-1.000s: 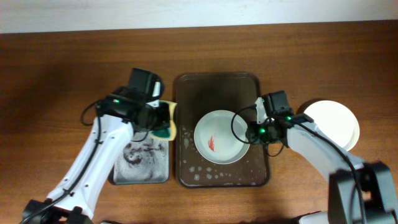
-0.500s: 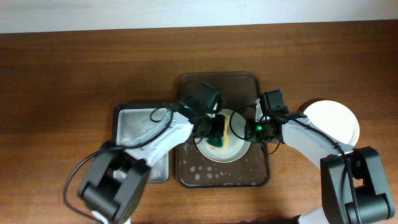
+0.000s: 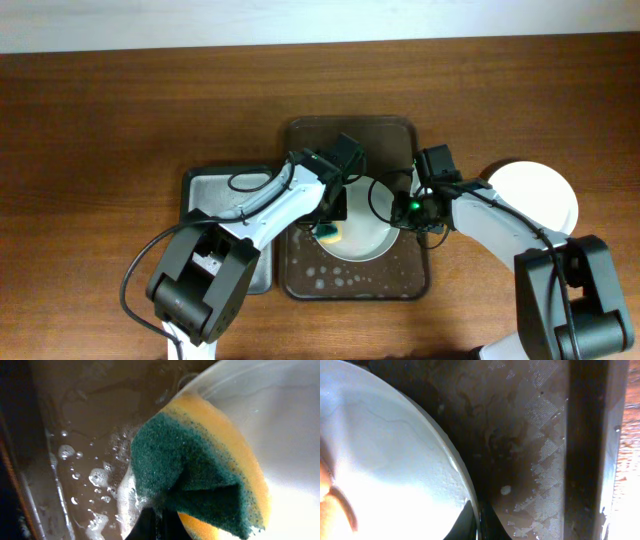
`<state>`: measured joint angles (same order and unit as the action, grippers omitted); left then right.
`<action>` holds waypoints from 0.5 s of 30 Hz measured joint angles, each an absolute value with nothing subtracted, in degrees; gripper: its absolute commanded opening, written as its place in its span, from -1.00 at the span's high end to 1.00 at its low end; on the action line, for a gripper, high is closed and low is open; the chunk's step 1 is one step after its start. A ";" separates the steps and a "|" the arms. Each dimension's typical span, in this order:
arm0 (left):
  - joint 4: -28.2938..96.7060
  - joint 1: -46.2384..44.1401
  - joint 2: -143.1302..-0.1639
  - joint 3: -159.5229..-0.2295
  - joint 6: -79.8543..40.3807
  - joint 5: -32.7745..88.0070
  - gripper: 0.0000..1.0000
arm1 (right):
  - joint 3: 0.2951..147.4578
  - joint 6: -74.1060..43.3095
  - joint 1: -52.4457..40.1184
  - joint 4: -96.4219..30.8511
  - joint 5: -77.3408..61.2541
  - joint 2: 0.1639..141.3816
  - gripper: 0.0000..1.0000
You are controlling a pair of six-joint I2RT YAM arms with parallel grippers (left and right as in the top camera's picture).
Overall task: Clean dirty plates on tray and stack at the side
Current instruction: 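Scrub the held plate with the sponge in the left gripper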
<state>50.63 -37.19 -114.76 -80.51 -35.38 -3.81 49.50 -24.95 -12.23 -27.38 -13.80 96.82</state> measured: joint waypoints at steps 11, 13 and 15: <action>26.55 -37.52 -115.68 -75.79 -36.49 16.62 1.00 | 49.60 -24.40 -11.99 -28.25 -13.74 96.79 0.92; 24.53 -37.60 -116.25 -75.20 -38.09 19.62 1.00 | 49.60 -24.16 -11.99 -28.25 -13.69 96.79 0.92; 23.99 -37.54 -117.27 -75.22 -38.85 22.98 1.00 | 49.63 -23.73 -11.66 -28.40 -13.32 96.79 0.92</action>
<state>23.99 -37.54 -117.27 -75.22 -38.85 22.98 49.63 -23.73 -11.66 -28.40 -13.32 96.79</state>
